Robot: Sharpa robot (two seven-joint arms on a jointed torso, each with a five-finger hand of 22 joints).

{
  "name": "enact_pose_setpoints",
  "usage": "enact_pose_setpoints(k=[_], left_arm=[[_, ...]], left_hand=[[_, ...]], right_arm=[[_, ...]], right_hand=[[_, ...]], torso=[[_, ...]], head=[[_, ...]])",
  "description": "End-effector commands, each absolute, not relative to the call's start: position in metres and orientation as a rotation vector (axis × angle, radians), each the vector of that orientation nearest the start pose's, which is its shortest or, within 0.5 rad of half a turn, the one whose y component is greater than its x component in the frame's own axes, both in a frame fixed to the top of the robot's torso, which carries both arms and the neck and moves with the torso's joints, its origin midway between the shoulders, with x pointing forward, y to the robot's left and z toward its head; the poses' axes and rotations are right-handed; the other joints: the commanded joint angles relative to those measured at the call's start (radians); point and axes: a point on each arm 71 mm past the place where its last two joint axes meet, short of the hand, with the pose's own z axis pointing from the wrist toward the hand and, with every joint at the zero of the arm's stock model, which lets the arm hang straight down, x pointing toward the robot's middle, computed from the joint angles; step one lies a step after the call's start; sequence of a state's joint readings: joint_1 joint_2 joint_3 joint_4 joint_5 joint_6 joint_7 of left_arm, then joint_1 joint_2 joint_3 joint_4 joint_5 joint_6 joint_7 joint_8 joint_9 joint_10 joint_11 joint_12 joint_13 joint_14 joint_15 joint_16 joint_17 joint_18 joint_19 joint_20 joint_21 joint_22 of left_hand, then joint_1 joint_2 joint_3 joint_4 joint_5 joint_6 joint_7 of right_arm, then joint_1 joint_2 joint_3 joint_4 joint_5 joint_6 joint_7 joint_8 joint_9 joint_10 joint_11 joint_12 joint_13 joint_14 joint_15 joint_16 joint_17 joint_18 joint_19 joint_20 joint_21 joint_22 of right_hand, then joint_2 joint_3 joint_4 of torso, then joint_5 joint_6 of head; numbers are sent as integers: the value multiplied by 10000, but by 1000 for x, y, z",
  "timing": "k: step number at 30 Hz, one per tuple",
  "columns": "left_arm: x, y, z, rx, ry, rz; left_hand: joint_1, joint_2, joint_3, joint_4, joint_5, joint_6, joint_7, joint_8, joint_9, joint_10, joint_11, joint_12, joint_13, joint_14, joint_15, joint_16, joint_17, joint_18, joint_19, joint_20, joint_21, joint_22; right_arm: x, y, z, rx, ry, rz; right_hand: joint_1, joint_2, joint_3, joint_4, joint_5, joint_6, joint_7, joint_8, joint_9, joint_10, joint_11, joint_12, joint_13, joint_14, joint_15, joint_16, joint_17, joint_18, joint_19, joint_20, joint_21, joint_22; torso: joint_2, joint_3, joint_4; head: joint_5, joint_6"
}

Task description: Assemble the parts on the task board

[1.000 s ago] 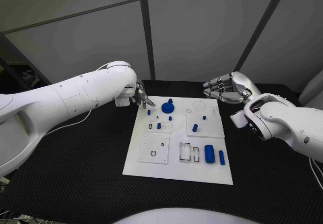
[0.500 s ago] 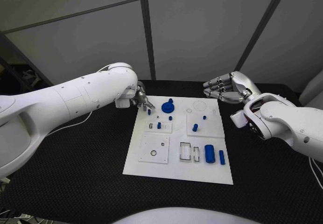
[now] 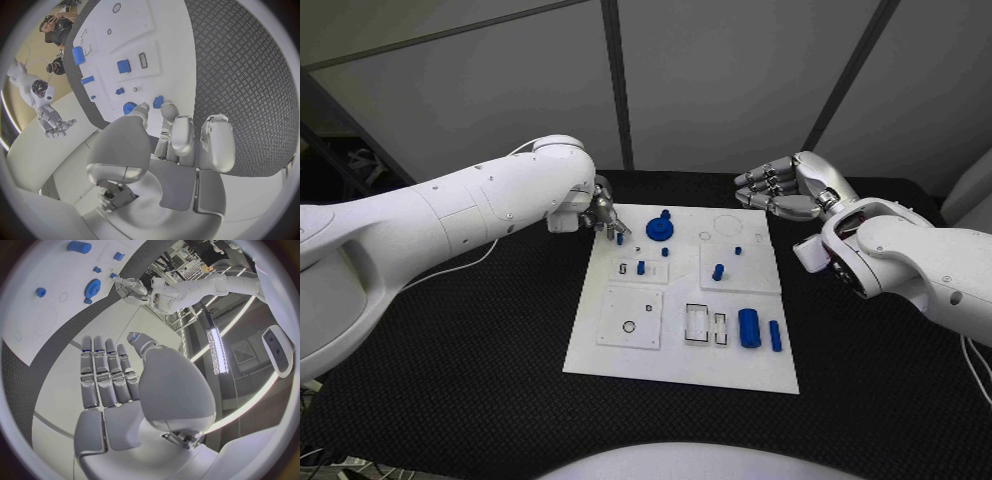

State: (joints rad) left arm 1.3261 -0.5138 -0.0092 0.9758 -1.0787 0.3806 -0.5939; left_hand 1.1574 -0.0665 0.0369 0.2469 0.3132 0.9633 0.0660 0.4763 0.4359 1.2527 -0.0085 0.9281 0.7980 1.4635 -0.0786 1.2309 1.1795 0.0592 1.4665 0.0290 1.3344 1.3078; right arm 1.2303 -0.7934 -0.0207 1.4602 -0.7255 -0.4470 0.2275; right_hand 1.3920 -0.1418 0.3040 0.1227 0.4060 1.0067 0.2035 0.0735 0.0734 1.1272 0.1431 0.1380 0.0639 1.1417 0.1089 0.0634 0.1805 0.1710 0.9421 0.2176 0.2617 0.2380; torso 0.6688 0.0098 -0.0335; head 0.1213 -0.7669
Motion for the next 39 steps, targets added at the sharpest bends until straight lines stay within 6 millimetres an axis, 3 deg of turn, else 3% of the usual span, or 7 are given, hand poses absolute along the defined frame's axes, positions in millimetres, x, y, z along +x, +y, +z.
enact_pose_setpoints(k=[1,6,14,21,25,29,39], left_arm=[[580,212,-186,-2287,23807,-1504],[580,212,-187,-2329,23732,-1573],[582,211,-186,-2411,23551,-1845],[582,210,-187,-2397,23613,-2067],[582,211,-187,-2439,23623,-2137],[582,213,-187,-2528,23646,-2231],[575,222,-184,-3282,23337,-3067]], left_hand=[[172,29,-48,-16,19,89,-15,-47,-27,-84,-17,32,-20,170,61,-48,-14,45,28,73,-10,54],[375,189,-23,-70,25,103,-18,-76,-78,-103,-20,22,-59,168,59,-49,-17,49,21,72,-32,45],[1220,693,360,-433,61,62,-45,-164,-203,-208,-51,-76,-211,161,34,-59,-31,63,0,51,-97,14],[1924,1002,1049,-850,24,-56,-6,-303,-343,-377,-28,-313,-489,122,54,-129,-105,72,-29,59,-164,-15],[2142,1014,1639,-1072,35,-100,41,-354,-404,-438,4,-435,-635,116,77,-133,-113,76,-38,71,-187,-13],[2076,810,2808,-1313,42,-99,122,-339,-436,-446,65,-540,-794,109,121,-137,-124,80,-45,104,-211,2],[925,-403,5995,-2163,1,22,112,160,-172,-194,-14,-493,-963,183,59,19,10,81,-16,84,-251,73]], right_arm=[[506,-196,-153,4141,14812,11672],[506,-196,-153,4141,14816,11674],[506,-196,-153,4148,14837,11668],[506,-196,-153,4147,14858,11675],[506,-196,-153,4151,14864,11669],[506,-196,-153,4154,14871,11667],[506,-197,-153,4168,14871,11641]], right_hand=[[-77,5,-24,-8,31,3,31,-59,-3,-24,32,-37,-13,-43,27,3,-14,109,60,22,-41,-16],[-68,15,-15,-15,36,4,29,-57,-2,-24,30,-35,-12,-42,26,5,-22,111,68,22,-52,-26],[-68,15,-15,-15,36,4,29,-57,-2,-24,30,-35,-12,-42,26,5,-22,111,68,22,-52,-26],[-68,15,-15,-15,36,4,29,-57,-2,-24,30,-35,-12,-42,26,5,-22,111,68,22,-52,-26],[-68,15,-15,-15,36,4,29,-57,-2,-24,30,-35,-12,-42,26,5,-22,111,68,22,-52,-26],[-68,15,-15,-15,36,4,29,-57,-2,-24,30,-35,-12,-42,26,5,-22,111,68,22,-52,-26],[-68,15,-15,-15,36,4,29,-57,-2,-24,30,-35,-12,-42,26,5,-22,111,68,22,-52,-26]], torso=[[-2,-3,0],[2,2,-6],[-4,0,-4],[-3,-3,-2],[-8,-1,-1],[-3,0,3],[-4,-5,25]], head=[[2,-9],[-6,-12],[-22,-24],[-27,-52],[-24,-62],[-24,-54],[-3,-57]])
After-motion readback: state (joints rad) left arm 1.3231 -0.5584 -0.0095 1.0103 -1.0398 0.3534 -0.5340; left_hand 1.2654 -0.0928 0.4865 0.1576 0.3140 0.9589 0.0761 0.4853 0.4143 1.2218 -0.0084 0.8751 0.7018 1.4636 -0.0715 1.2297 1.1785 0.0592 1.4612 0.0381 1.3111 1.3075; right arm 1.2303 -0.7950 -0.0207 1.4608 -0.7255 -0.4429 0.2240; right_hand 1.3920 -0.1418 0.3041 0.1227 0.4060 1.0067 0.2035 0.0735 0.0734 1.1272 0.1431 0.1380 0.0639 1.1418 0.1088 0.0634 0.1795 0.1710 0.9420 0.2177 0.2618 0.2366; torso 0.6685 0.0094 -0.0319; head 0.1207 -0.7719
